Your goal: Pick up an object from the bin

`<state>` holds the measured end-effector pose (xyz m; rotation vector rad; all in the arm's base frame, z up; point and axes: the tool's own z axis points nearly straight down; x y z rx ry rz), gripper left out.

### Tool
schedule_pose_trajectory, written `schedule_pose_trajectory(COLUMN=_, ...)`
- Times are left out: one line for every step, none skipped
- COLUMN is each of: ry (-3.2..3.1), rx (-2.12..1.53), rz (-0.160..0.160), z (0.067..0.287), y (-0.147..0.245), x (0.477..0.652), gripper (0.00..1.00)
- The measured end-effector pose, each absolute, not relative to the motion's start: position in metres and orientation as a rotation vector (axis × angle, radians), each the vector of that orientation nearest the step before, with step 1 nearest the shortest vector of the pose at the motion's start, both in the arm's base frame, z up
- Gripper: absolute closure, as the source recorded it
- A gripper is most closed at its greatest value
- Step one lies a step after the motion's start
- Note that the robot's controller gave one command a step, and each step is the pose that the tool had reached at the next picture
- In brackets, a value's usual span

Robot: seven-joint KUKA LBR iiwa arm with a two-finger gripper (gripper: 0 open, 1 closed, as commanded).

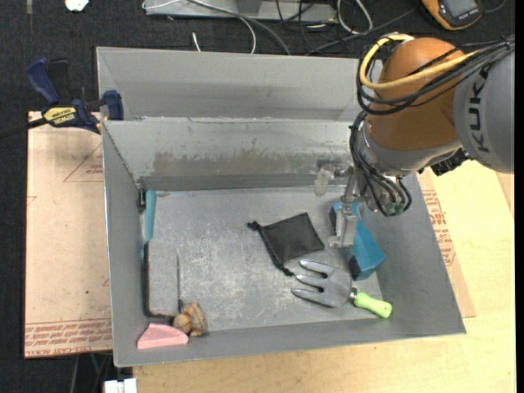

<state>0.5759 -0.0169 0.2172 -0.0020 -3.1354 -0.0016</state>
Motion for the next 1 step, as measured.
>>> schedule_pose_trajectory(ry=-3.143, rx=-0.001, rz=-0.001, z=0.2216, y=-0.0168, x=0.5771, gripper=0.0)
